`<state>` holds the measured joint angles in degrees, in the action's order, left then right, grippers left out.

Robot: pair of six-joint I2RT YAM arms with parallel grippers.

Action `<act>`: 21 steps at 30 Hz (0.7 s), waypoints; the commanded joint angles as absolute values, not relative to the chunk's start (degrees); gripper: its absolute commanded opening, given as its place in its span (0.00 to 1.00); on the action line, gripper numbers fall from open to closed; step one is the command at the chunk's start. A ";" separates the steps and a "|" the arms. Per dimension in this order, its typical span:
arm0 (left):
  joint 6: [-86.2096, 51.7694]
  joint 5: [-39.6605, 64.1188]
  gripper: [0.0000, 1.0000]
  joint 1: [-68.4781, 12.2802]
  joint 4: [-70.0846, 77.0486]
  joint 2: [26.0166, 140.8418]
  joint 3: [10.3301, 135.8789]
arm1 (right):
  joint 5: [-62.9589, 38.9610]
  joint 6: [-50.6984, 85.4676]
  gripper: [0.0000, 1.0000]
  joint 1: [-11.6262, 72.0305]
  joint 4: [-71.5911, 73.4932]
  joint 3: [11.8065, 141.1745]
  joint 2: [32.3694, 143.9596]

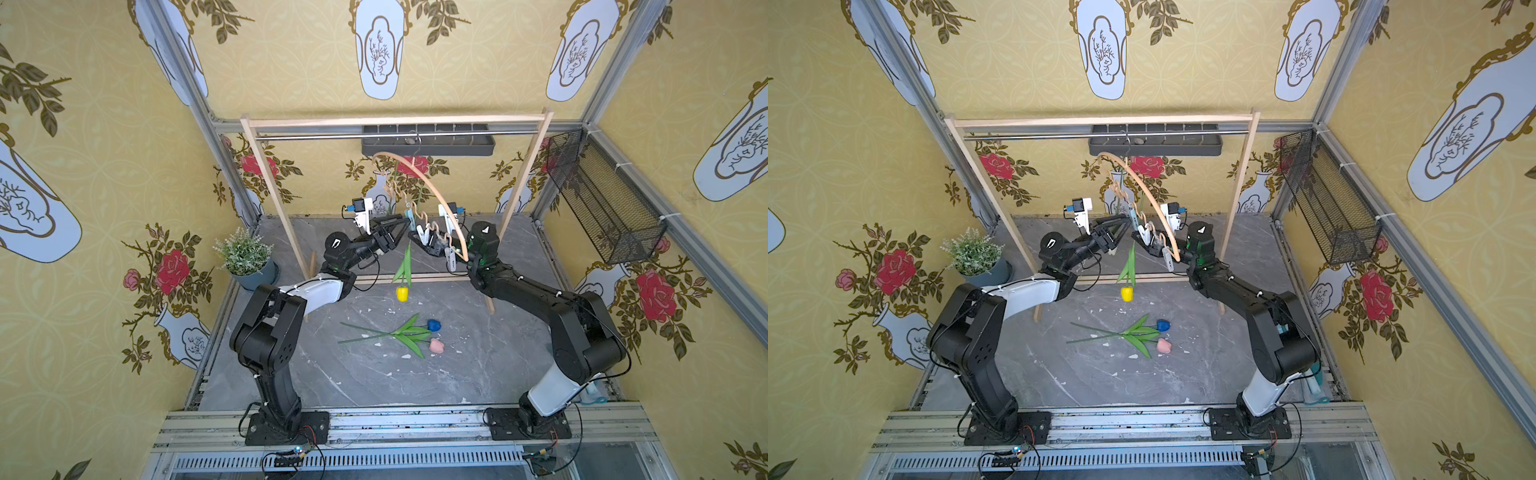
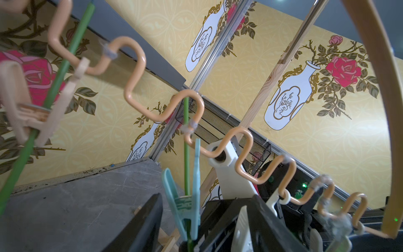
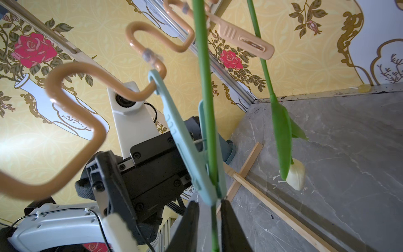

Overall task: Dry the flowers on a clothes hanger
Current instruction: Clamp the flower onto the hanger.

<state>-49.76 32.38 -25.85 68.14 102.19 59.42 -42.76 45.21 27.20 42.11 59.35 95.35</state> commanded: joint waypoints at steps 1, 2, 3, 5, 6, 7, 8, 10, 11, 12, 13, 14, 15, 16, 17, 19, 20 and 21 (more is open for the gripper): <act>-48.83 31.29 0.69 -25.49 67.49 100.60 56.43 | -41.88 45.18 0.37 26.52 44.68 57.55 94.06; -48.55 31.29 0.69 -25.49 67.41 100.19 55.35 | -41.63 45.13 0.39 26.30 44.07 56.88 93.88; -48.22 31.21 0.69 -25.49 66.75 99.51 54.18 | -41.15 44.85 0.41 25.79 42.69 56.19 93.63; -47.20 30.86 0.69 -25.49 64.90 98.01 52.03 | -40.32 44.02 0.42 24.86 40.25 54.40 92.89; -46.58 30.34 0.69 -25.49 63.25 96.94 50.98 | -39.68 43.55 0.43 24.30 38.89 53.15 92.14; -45.94 29.85 0.69 -25.49 61.89 95.69 49.86 | -39.40 43.12 0.44 23.66 37.79 51.83 91.53; -45.10 29.26 0.70 -25.49 60.32 94.31 48.69 | -39.22 42.47 0.45 22.92 36.37 50.31 90.81; -43.60 27.38 0.70 -25.49 56.58 91.29 46.62 | -38.26 40.18 0.47 21.84 32.93 47.38 88.82; -42.61 26.19 0.71 -25.49 53.56 89.40 45.77 | -37.39 38.15 0.51 21.64 30.30 45.99 87.42; -41.47 24.51 0.70 -25.49 49.85 87.45 45.08 | -36.28 35.45 0.53 21.62 26.98 44.98 85.92; -40.67 22.26 0.70 -25.49 46.02 85.41 44.51 | -35.34 33.06 0.53 21.79 23.88 44.24 84.65; -39.92 19.20 0.70 -25.49 40.88 83.09 43.86 | -34.65 30.52 0.53 22.26 20.78 43.53 83.32; -39.56 15.69 0.71 -25.49 35.33 80.54 43.26 | -33.81 28.31 0.53 22.85 17.47 42.91 82.18; -39.55 12.26 0.72 -25.49 28.92 78.26 42.94 | -32.59 26.47 0.53 23.62 14.81 41.99 80.91; -39.55 7.64 0.75 -25.49 23.40 75.81 42.66 | -31.74 25.42 0.53 24.33 13.59 40.93 79.91; -39.55 0.04 0.77 -25.49 12.07 71.35 42.00 | -30.41 24.22 0.53 26.34 12.24 38.31 77.83; -39.55 -2.31 0.77 -25.49 8.61 69.03 41.45 | -29.86 23.61 0.53 27.82 12.02 37.20 77.19; -39.55 -4.37 0.77 -25.49 5.55 66.60 40.67 | -29.51 22.74 0.53 29.72 11.60 36.62 76.97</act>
<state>-40.95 7.77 -25.52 23.90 70.50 42.02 -32.14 27.97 26.87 15.90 38.17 78.00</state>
